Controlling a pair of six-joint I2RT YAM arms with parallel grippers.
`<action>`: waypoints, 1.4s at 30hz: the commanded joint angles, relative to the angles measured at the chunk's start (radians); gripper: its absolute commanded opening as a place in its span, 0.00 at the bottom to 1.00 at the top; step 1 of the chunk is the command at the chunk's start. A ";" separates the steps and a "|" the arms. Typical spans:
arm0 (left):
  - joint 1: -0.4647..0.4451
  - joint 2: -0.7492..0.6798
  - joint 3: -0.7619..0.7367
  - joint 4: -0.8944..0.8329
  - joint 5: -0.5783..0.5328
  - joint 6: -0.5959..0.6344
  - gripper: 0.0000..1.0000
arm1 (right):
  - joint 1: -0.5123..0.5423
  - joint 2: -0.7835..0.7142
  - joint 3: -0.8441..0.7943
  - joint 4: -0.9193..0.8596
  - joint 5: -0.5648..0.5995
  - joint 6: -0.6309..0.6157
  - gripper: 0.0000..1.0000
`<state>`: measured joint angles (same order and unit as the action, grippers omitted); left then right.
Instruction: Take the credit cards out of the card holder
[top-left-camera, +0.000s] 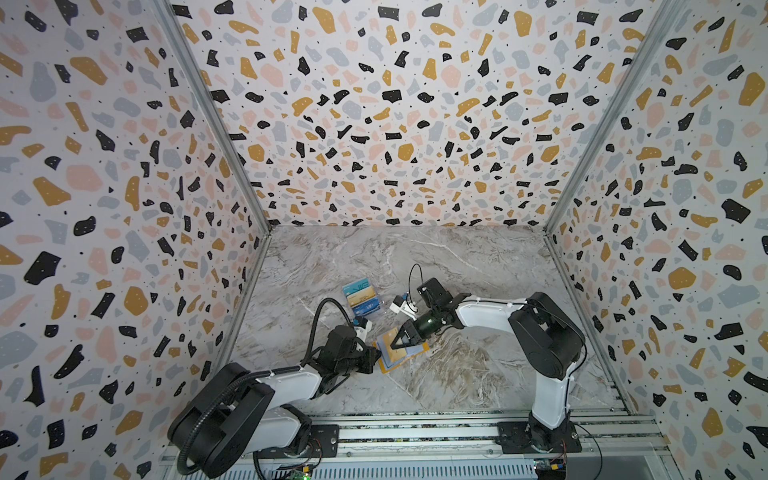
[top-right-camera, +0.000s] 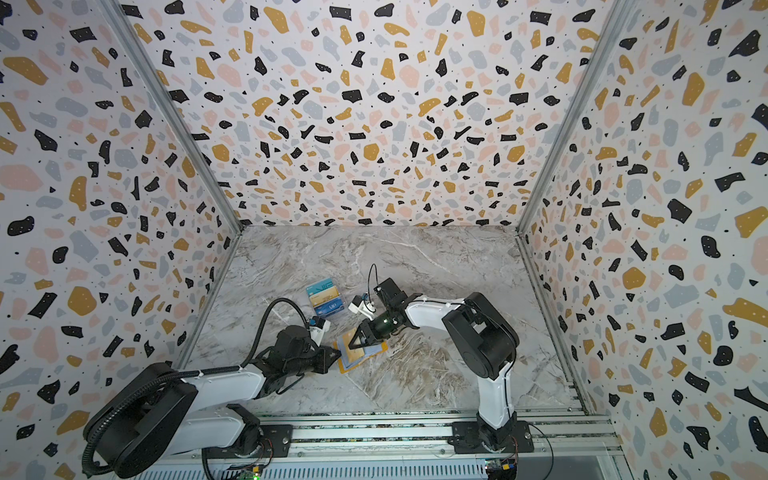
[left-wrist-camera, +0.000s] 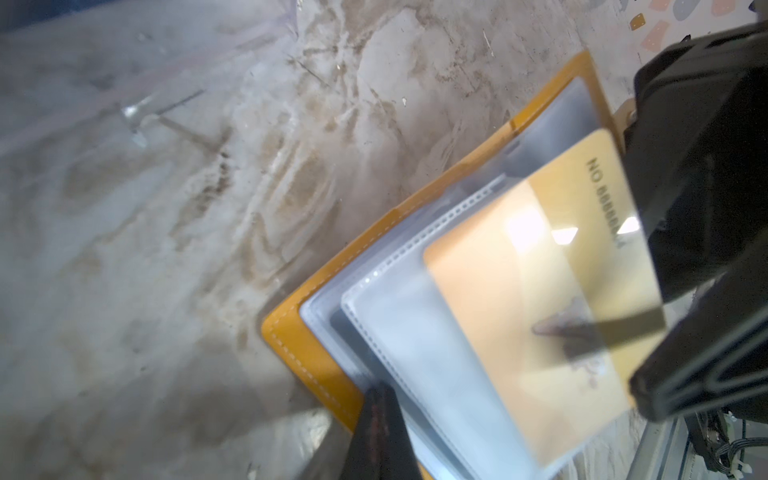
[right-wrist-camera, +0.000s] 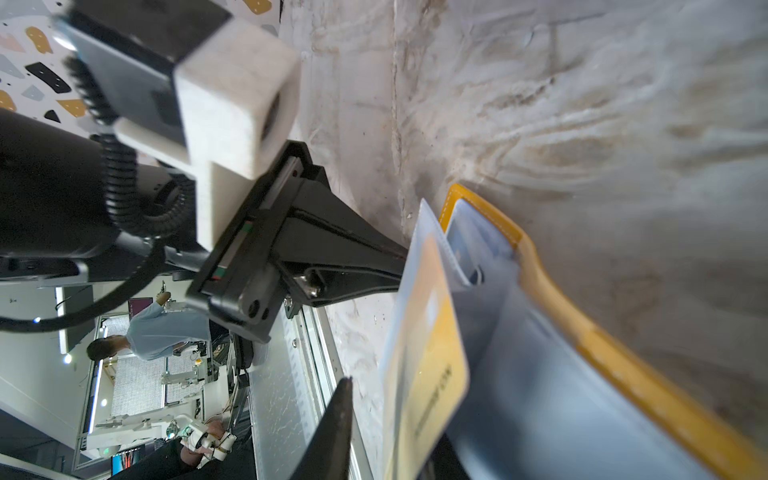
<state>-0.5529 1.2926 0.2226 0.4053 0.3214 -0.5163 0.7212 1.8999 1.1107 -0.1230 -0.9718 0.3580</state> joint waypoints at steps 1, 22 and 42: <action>-0.008 0.035 -0.018 -0.137 -0.033 0.012 0.00 | -0.012 -0.062 -0.008 0.028 -0.035 -0.001 0.22; -0.008 -0.005 0.002 -0.140 -0.034 0.043 0.05 | -0.059 -0.118 0.016 -0.184 0.236 -0.084 0.02; -0.007 -0.365 0.184 -0.304 -0.011 0.112 0.52 | -0.078 -0.395 -0.040 -0.120 0.109 -0.274 0.00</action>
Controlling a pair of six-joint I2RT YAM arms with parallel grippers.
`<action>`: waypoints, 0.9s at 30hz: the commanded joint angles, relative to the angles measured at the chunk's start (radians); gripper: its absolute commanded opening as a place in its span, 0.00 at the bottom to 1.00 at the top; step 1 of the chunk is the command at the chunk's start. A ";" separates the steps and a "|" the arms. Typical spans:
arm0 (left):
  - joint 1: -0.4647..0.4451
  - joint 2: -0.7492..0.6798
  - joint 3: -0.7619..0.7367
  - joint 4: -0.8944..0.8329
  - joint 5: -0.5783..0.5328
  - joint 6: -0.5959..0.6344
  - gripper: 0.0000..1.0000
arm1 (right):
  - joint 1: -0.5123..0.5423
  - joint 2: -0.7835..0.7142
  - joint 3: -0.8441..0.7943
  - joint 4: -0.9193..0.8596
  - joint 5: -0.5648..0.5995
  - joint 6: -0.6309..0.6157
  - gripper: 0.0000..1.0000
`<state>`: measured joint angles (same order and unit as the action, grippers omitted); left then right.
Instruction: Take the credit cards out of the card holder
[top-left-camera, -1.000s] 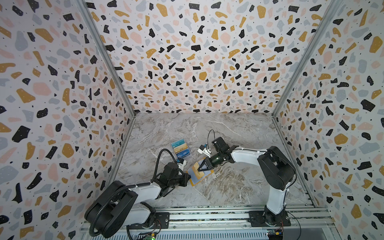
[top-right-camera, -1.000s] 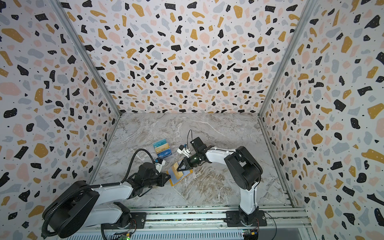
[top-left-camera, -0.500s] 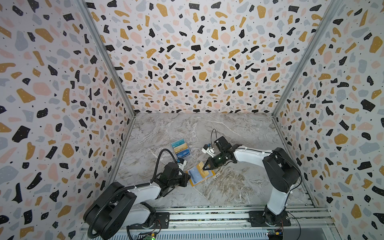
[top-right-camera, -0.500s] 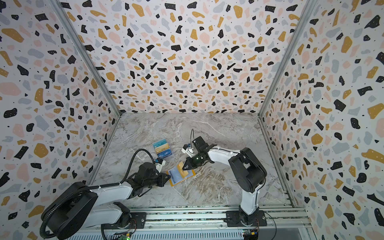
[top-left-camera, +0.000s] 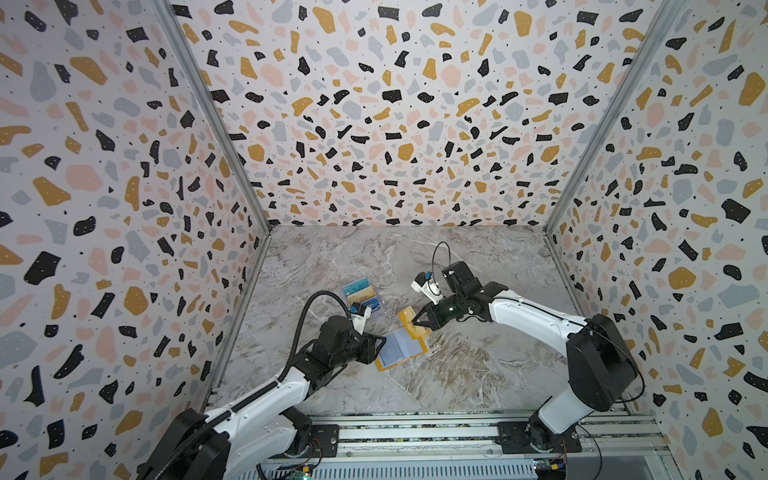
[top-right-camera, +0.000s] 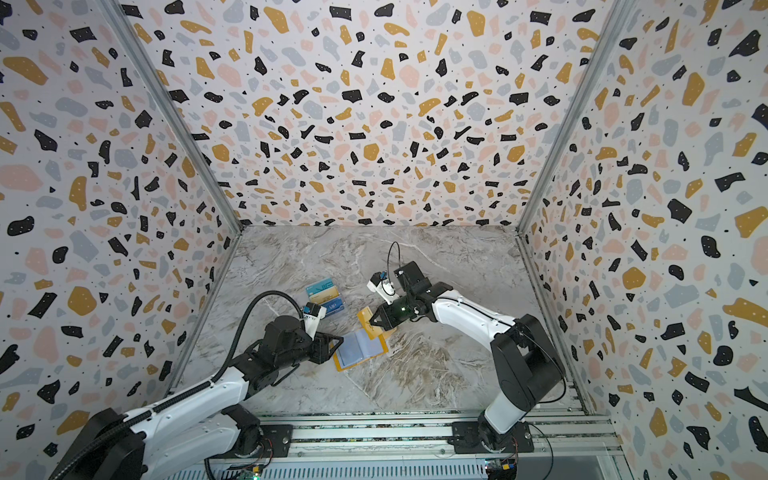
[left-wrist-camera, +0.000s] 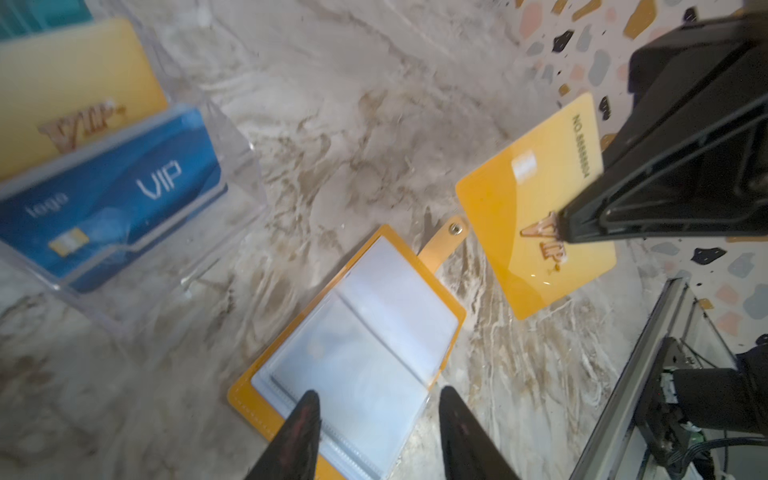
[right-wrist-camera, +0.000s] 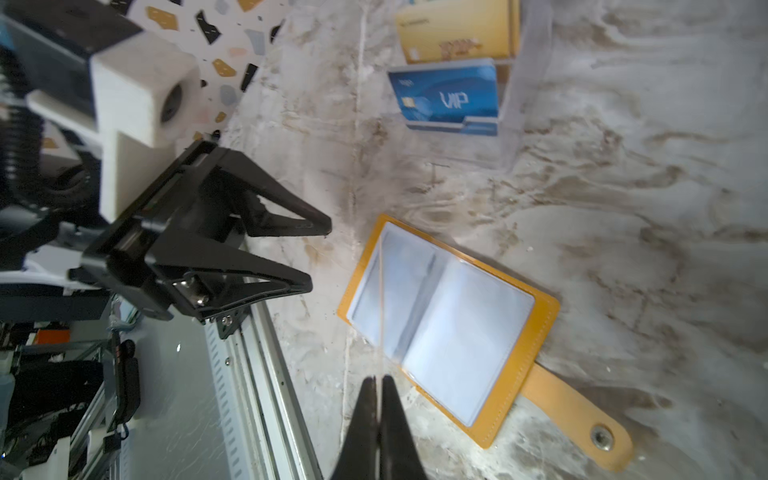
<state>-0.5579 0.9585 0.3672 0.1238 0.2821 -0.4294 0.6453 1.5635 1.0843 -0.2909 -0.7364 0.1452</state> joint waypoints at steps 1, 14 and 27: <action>-0.002 -0.044 0.054 -0.027 0.056 0.030 0.53 | -0.002 -0.067 -0.015 0.057 -0.159 -0.073 0.00; 0.024 -0.068 0.149 0.003 0.398 0.043 0.53 | -0.003 -0.074 -0.010 0.036 -0.403 -0.187 0.00; 0.035 -0.043 0.166 0.012 0.533 0.041 0.26 | 0.011 -0.007 0.033 -0.120 -0.451 -0.332 0.00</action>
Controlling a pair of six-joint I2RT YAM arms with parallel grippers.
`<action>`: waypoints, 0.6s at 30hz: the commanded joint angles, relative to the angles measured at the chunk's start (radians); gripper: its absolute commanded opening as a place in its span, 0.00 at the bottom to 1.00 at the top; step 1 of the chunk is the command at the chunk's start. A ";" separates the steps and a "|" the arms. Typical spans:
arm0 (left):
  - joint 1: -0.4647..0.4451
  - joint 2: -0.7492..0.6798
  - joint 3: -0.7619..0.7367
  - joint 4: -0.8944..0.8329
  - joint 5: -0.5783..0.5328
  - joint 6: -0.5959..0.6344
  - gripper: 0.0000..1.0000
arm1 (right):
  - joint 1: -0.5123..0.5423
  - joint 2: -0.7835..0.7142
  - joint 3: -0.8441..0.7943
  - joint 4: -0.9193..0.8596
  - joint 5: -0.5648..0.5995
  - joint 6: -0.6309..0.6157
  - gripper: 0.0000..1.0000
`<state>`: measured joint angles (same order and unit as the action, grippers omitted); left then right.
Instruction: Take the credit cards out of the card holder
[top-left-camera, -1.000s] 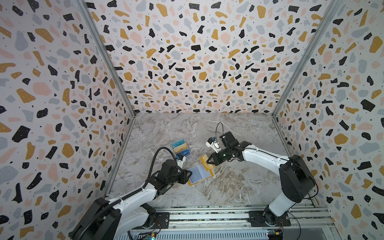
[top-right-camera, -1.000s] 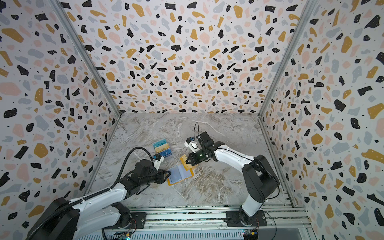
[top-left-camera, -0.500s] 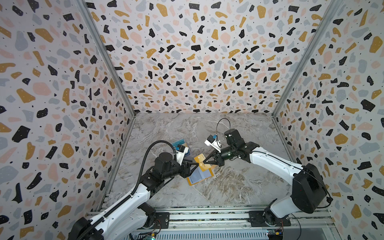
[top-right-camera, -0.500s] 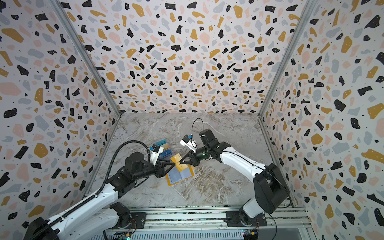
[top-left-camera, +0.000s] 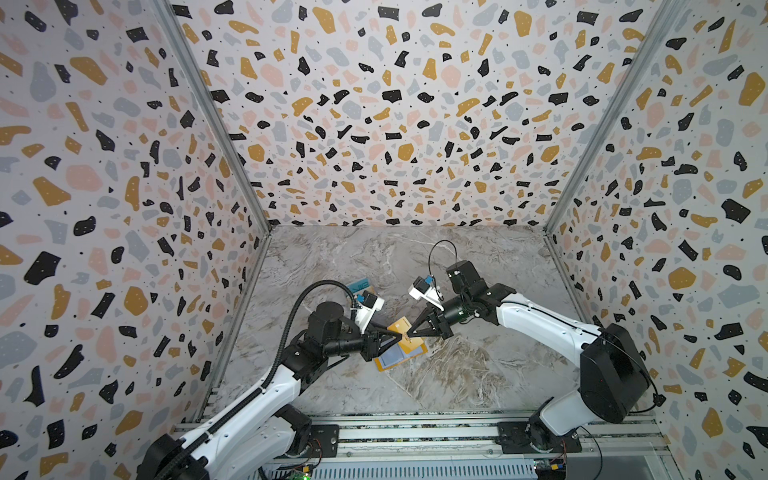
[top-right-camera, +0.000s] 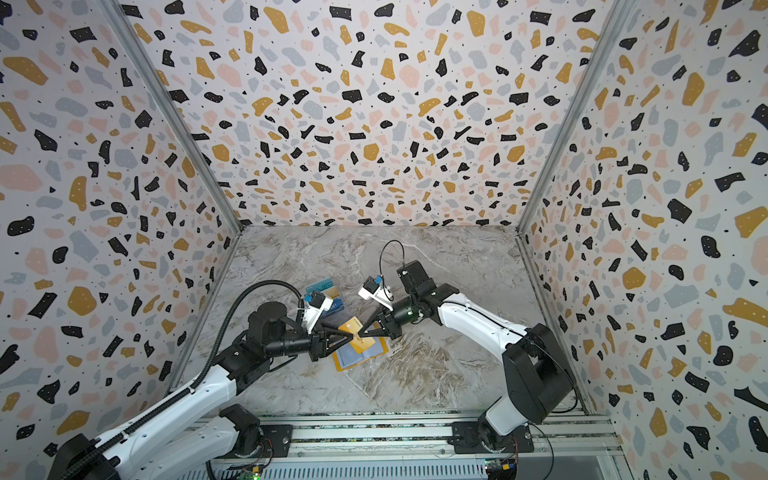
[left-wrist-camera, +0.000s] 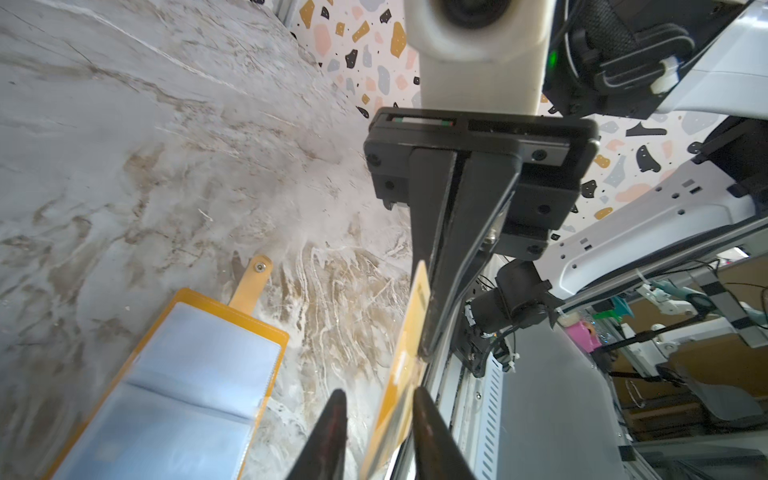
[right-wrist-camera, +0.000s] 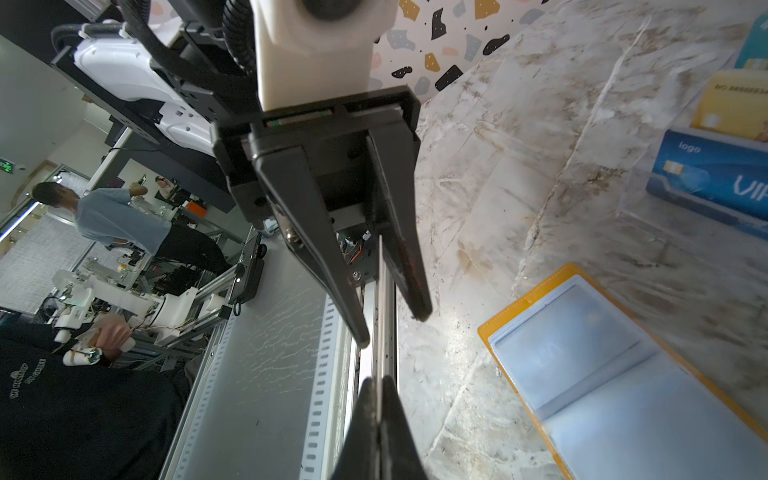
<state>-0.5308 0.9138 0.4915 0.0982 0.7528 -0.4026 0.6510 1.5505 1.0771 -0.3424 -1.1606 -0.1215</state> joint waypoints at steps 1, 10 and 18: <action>0.008 0.003 0.043 0.038 0.070 0.016 0.24 | 0.006 0.011 0.045 -0.080 -0.027 -0.075 0.00; 0.008 0.015 0.041 0.072 0.102 -0.012 0.00 | 0.011 -0.011 0.033 -0.035 0.034 -0.031 0.16; 0.011 -0.030 -0.008 0.235 -0.045 -0.133 0.00 | -0.022 -0.214 -0.169 0.370 0.141 0.285 0.62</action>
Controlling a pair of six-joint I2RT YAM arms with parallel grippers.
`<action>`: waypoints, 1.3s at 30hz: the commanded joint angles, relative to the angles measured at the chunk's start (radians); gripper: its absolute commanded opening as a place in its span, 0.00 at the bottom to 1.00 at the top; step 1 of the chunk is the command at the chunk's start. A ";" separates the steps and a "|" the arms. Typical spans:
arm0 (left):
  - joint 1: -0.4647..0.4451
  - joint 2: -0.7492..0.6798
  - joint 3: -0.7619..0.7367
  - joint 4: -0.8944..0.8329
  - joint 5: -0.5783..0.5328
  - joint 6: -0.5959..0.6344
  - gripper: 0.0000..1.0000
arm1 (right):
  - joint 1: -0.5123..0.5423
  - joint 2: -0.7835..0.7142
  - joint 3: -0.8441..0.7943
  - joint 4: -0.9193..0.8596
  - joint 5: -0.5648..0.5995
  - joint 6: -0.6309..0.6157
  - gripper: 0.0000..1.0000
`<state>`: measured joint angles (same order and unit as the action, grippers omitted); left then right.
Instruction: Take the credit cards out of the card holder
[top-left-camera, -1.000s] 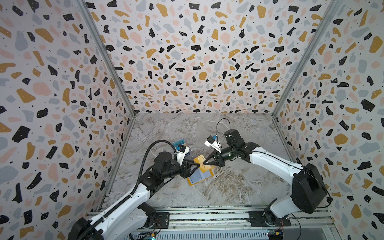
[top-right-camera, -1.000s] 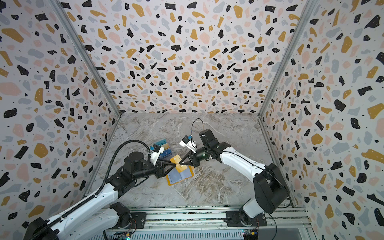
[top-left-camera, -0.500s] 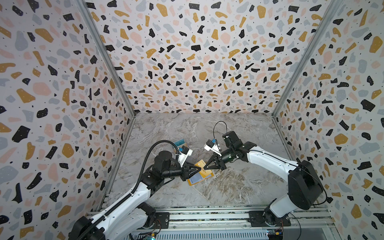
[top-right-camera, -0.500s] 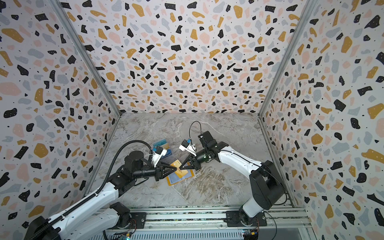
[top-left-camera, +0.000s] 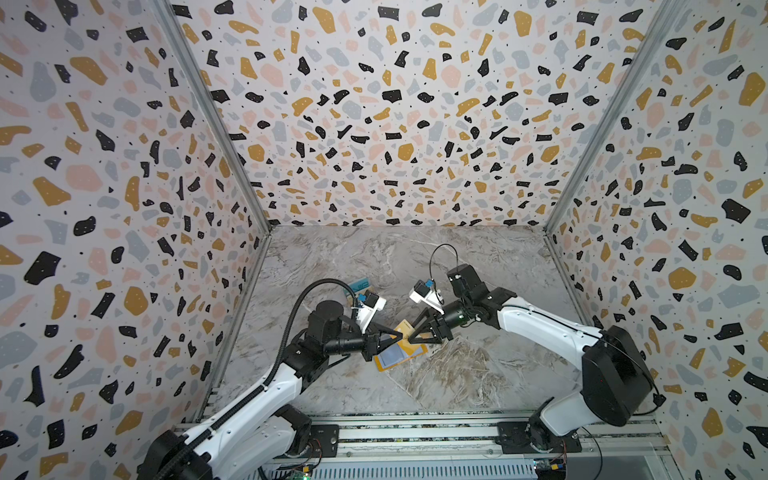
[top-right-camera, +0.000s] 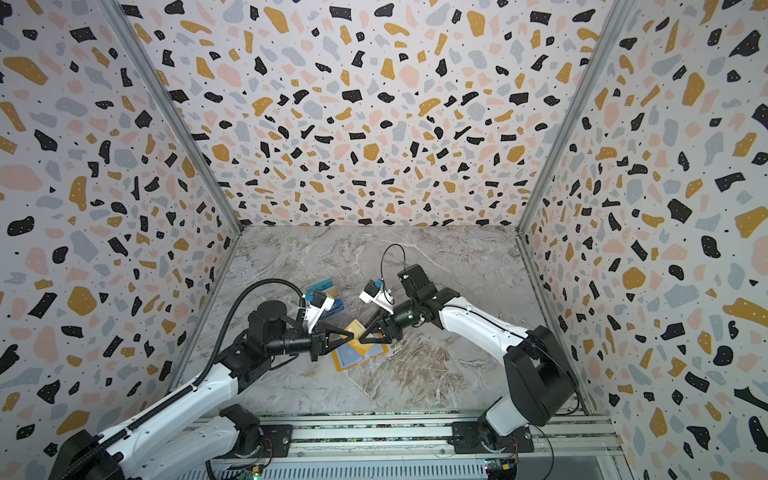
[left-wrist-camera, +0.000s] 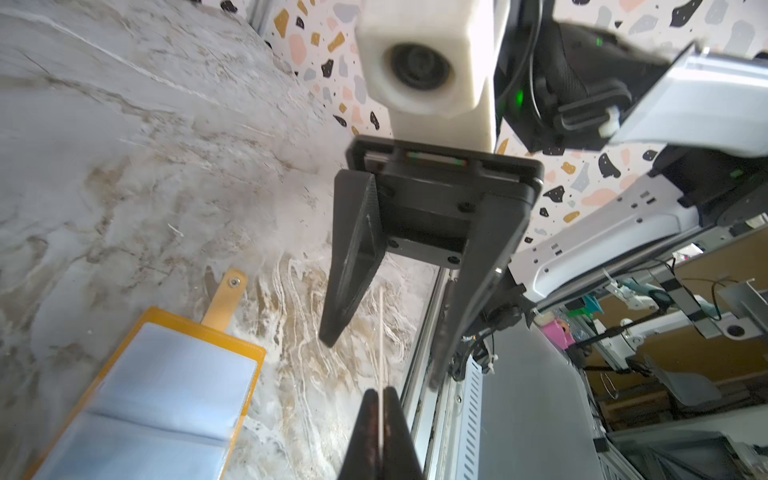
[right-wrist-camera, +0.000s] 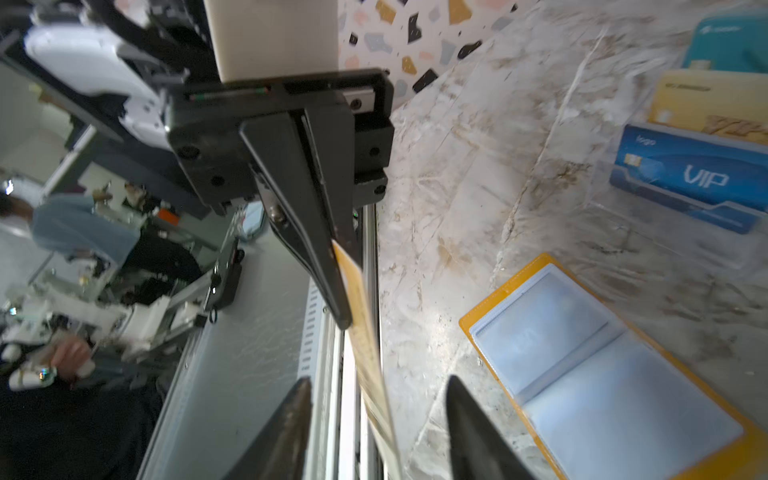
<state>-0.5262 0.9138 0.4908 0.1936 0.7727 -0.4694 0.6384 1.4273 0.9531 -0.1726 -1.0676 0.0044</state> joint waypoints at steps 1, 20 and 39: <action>0.006 -0.035 -0.019 0.170 -0.090 -0.090 0.00 | -0.011 -0.119 -0.080 0.276 0.068 0.214 0.65; 0.008 -0.086 -0.178 0.711 -0.296 -0.354 0.00 | 0.073 -0.095 -0.328 1.205 0.312 0.802 0.51; 0.008 -0.056 -0.185 0.791 -0.272 -0.392 0.16 | 0.067 -0.074 -0.290 1.268 0.276 0.826 0.00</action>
<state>-0.5232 0.8597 0.2924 0.9478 0.4805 -0.8692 0.7147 1.3758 0.6289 1.0698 -0.7704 0.8379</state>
